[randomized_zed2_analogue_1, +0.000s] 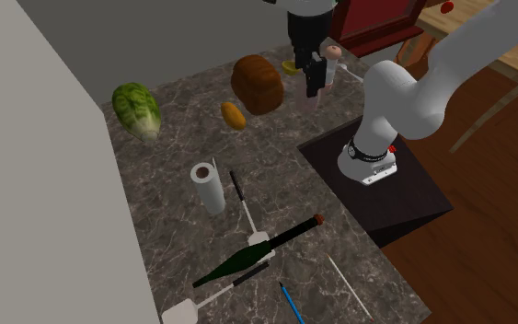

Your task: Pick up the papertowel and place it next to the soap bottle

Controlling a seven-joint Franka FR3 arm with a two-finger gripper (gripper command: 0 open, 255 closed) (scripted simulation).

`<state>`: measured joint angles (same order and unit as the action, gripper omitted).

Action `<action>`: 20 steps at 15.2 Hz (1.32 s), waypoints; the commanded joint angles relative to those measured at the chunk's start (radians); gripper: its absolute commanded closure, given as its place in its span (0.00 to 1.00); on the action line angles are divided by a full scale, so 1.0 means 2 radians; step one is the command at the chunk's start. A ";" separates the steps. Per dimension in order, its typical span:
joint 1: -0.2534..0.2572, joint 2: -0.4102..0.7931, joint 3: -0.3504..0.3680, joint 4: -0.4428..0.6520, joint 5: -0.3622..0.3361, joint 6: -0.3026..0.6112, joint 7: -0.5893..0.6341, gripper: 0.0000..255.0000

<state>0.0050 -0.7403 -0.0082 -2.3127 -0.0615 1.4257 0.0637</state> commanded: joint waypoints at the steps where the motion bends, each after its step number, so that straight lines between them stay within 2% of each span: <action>1: 0.000 0.000 0.000 0.000 0.000 0.000 0.000 0.00; 10: 0.007 0.119 0.026 0.005 0.015 0.147 0.045 0.00; 20: 0.010 0.281 0.050 0.077 0.007 0.274 0.093 0.00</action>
<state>0.0229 -0.2081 0.0859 -2.1691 -0.0442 1.9472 0.2364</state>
